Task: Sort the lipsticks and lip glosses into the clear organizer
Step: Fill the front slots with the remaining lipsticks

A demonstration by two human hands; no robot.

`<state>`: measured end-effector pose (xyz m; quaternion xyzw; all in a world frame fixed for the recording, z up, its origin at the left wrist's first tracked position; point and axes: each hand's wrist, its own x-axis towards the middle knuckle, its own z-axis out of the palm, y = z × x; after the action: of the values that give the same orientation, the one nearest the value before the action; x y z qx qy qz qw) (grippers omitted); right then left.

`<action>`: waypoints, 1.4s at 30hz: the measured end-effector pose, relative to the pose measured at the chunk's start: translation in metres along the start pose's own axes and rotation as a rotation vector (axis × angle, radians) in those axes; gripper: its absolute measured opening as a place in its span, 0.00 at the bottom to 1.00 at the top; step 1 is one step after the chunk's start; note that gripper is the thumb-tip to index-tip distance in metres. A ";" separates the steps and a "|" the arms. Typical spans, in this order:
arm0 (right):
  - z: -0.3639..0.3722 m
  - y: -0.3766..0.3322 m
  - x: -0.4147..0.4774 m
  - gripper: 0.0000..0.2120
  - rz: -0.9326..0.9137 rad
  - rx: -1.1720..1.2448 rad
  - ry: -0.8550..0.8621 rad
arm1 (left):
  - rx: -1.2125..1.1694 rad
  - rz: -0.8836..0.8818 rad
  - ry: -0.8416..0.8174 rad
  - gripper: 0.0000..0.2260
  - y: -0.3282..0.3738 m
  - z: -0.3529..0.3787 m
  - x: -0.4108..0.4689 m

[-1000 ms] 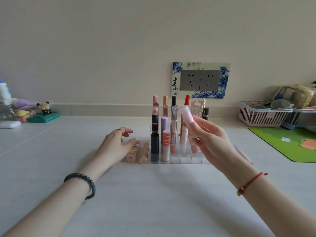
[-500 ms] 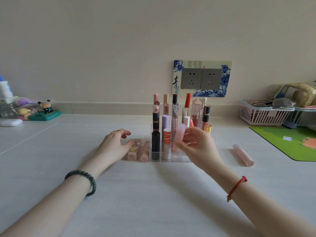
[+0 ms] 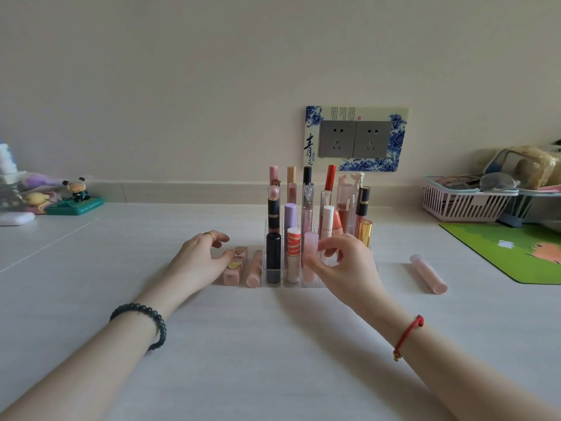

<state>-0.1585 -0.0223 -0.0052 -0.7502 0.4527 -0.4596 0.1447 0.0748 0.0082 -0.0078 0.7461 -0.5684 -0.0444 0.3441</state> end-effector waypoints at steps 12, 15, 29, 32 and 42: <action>-0.004 0.002 -0.001 0.16 -0.041 -0.180 -0.065 | 0.001 0.003 -0.014 0.14 0.002 0.000 -0.002; -0.024 -0.008 0.003 0.14 -0.129 -0.116 -0.065 | 0.001 0.001 -0.021 0.15 0.001 0.000 -0.002; -0.098 0.089 0.041 0.15 0.539 -0.699 -0.248 | -0.042 -0.005 -0.078 0.16 0.001 0.002 -0.003; -0.099 0.088 0.040 0.13 0.544 -0.700 -0.270 | -0.049 -0.007 -0.105 0.17 0.003 0.002 -0.004; -0.111 0.021 0.038 0.12 -0.022 0.333 0.262 | -0.003 -0.002 -0.056 0.19 0.017 0.008 -0.011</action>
<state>-0.2542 -0.0422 0.0620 -0.6546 0.3770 -0.6235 0.2016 0.0532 0.0121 -0.0081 0.7447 -0.5769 -0.0667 0.3290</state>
